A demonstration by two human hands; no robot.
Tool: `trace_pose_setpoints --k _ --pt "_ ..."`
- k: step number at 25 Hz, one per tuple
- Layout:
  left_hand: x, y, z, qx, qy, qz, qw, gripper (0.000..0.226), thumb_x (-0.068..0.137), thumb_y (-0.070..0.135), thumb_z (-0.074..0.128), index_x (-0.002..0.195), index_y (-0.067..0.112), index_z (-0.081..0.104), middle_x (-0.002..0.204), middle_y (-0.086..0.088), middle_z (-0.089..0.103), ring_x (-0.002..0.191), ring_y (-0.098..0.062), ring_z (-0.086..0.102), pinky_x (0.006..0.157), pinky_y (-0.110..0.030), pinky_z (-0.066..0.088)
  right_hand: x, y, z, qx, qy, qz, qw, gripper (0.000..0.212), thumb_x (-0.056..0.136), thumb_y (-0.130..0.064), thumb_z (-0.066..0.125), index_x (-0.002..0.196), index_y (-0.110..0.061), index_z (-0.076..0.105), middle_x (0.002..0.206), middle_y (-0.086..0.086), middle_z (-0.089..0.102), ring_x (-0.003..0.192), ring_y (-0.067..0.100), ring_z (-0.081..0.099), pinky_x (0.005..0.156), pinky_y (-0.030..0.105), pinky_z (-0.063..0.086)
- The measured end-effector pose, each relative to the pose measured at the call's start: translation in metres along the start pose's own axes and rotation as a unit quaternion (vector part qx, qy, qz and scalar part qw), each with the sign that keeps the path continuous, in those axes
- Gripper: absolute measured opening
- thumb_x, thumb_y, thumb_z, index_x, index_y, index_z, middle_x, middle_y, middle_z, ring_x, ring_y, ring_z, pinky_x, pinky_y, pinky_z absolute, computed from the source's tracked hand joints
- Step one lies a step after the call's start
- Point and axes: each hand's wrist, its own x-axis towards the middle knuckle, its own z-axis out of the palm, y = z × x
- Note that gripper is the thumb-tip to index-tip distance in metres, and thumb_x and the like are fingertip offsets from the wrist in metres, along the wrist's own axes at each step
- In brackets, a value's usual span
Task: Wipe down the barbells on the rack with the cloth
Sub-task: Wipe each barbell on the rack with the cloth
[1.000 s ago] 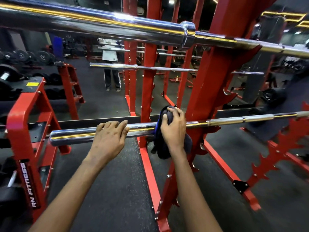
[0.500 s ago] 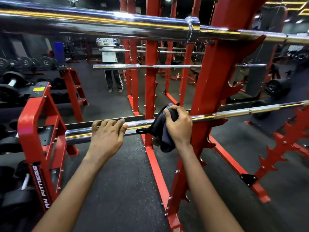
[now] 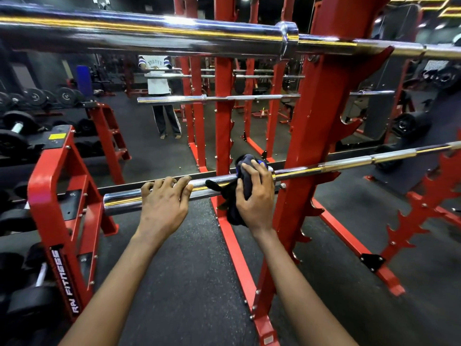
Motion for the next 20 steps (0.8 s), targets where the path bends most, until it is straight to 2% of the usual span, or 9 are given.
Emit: trace_pose_setpoints --k 2,5,7,9,12,14,17,20 --pt "-0.001 0.001 0.0 0.002 0.004 0.003 1.0 0.051 0.103 0.051 0.021 0.131 0.037 0.06 0.105 0.007 0.066 0.102 -0.02 0.059 0.094 -0.041 0.03 -0.011 -0.018 0.013 0.012 0.0 0.019 1.0 0.043 0.094 -0.021 0.07 0.136 -0.015 0.063 0.151 0.004 0.053 0.15 0.028 0.038 0.125 0.05 0.027" --pt "-0.001 0.001 -0.001 0.003 0.008 0.006 1.0 0.05 0.103 0.05 0.021 0.132 0.038 0.059 0.104 0.008 0.066 0.1 -0.019 0.058 0.093 -0.04 0.029 -0.017 -0.01 0.015 0.014 -0.017 -0.03 0.999 0.046 0.097 -0.024 0.069 0.141 -0.015 0.06 0.155 0.005 0.048 0.153 0.028 0.033 0.125 0.049 0.027" --pt "-0.001 0.0 -0.001 -0.002 0.01 0.004 1.0 0.049 0.103 0.049 0.021 0.132 0.038 0.059 0.103 0.009 0.066 0.1 -0.018 0.058 0.093 -0.04 0.029 -0.025 -0.001 0.017 0.032 0.031 0.033 0.998 0.047 0.1 -0.02 0.065 0.146 -0.014 0.055 0.159 0.005 0.043 0.155 0.025 0.029 0.124 0.053 0.03" --pt "-0.001 0.001 -0.001 -0.003 0.011 0.001 1.0 0.05 0.103 0.049 0.021 0.132 0.038 0.059 0.103 0.009 0.066 0.1 -0.019 0.058 0.093 -0.04 0.03 -0.035 -0.01 0.026 0.074 0.096 0.124 0.985 0.049 0.102 -0.014 0.062 0.15 -0.011 0.049 0.162 0.007 0.038 0.156 0.024 0.027 0.124 0.051 0.03" --pt "-0.001 0.001 -0.001 -0.012 0.013 0.001 1.0 0.051 0.103 0.049 0.02 0.131 0.038 0.06 0.104 0.008 0.066 0.101 -0.02 0.059 0.095 -0.04 0.031 -0.04 -0.042 0.042 0.142 0.189 0.22 0.946 0.054 0.101 -0.007 0.062 0.152 -0.004 0.045 0.161 0.015 0.039 0.153 0.025 0.032 0.126 0.036 0.026" --pt "-0.002 0.0 -0.001 -0.017 0.014 0.001 1.0 0.05 0.103 0.049 0.02 0.131 0.038 0.06 0.103 0.009 0.067 0.101 -0.02 0.059 0.094 -0.041 0.031 -0.042 -0.051 0.05 0.182 0.249 0.275 0.911 0.055 0.098 -0.007 0.061 0.15 0.001 0.044 0.158 0.018 0.042 0.149 0.024 0.037 0.125 0.031 0.027" --pt "-0.001 0.002 -0.001 -0.014 0.02 -0.002 1.0 0.048 0.103 0.048 0.022 0.129 0.038 0.06 0.104 0.011 0.067 0.099 -0.019 0.059 0.092 -0.041 0.031 -0.039 -0.06 0.051 0.284 0.285 0.384 0.831 0.057 0.096 -0.018 0.055 0.15 -0.005 0.044 0.154 0.013 0.047 0.141 0.016 0.045 0.12 0.031 0.034" --pt "-0.001 0.004 -0.002 -0.02 0.026 -0.011 0.999 0.046 0.103 0.047 0.022 0.125 0.038 0.062 0.102 0.011 0.068 0.098 -0.019 0.059 0.09 -0.041 0.031 -0.032 -0.058 0.054 0.438 0.304 0.484 0.693 0.044 0.102 -0.016 0.054 0.145 -0.011 0.048 0.147 0.012 0.055 0.129 0.023 0.058 0.113 0.038 0.044"
